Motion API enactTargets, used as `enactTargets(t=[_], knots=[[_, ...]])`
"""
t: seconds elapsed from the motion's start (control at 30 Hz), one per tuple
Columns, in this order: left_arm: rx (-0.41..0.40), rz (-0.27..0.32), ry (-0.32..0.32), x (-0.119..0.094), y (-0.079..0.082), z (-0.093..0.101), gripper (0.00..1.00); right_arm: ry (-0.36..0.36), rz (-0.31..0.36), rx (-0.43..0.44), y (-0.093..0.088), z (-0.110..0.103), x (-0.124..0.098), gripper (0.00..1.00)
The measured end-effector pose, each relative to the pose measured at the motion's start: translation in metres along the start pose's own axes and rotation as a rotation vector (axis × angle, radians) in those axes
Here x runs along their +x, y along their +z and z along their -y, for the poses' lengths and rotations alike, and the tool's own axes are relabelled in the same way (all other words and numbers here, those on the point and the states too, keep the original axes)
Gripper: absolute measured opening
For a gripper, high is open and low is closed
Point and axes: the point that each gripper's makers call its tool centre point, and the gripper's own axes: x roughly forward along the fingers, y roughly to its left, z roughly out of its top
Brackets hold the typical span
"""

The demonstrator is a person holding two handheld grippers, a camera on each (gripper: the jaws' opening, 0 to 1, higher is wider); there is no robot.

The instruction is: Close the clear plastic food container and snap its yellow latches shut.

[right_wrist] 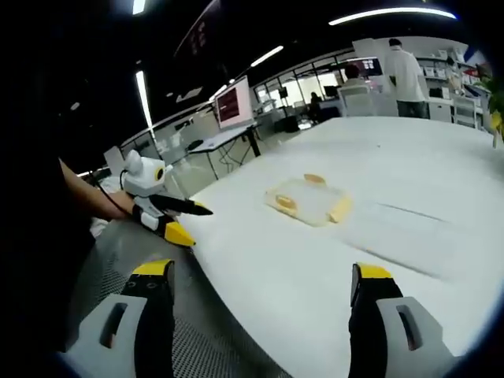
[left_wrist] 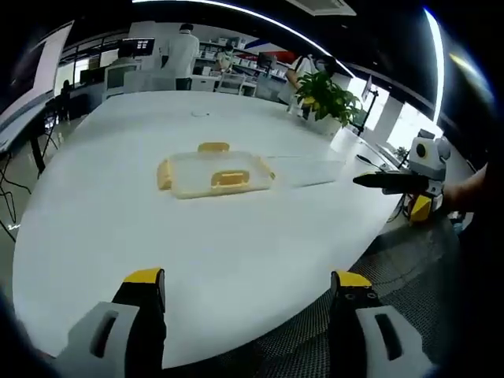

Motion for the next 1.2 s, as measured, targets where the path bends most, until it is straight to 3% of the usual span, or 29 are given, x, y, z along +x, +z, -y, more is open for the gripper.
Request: enactTargets(t=[0.5, 0.67, 0.93, 1.03, 1.1, 1.2], knots=[[-0.017, -0.006, 0.002, 0.0, -0.002, -0.002, 0.79, 0.009, -0.01, 0.006, 0.0, -0.001, -0.001, 0.88], [-0.074, 0.005, 0.006, -0.001, 0.001, -0.006, 0.82, -0.003, 0.016, 0.026, 0.007, 0.004, -0.004, 0.84], [-0.033, 0.01, 0.006, -0.003, 0.008, -0.009, 0.8, 0.011, 0.036, 0.026, 0.015, 0.004, -0.005, 0.82], [-0.042, 0.012, 0.001, -0.003, 0.011, -0.01, 0.81, 0.0, 0.078, 0.009, 0.027, 0.007, -0.007, 0.78], [0.005, -0.017, 0.004, -0.002, 0.009, -0.012, 0.8, 0.009, 0.062, 0.034, 0.025, 0.009, -0.004, 0.78], [0.031, 0.001, -0.001, -0.002, 0.016, -0.012, 0.79, 0.014, 0.048, 0.005, 0.024, 0.008, 0.0, 0.77]])
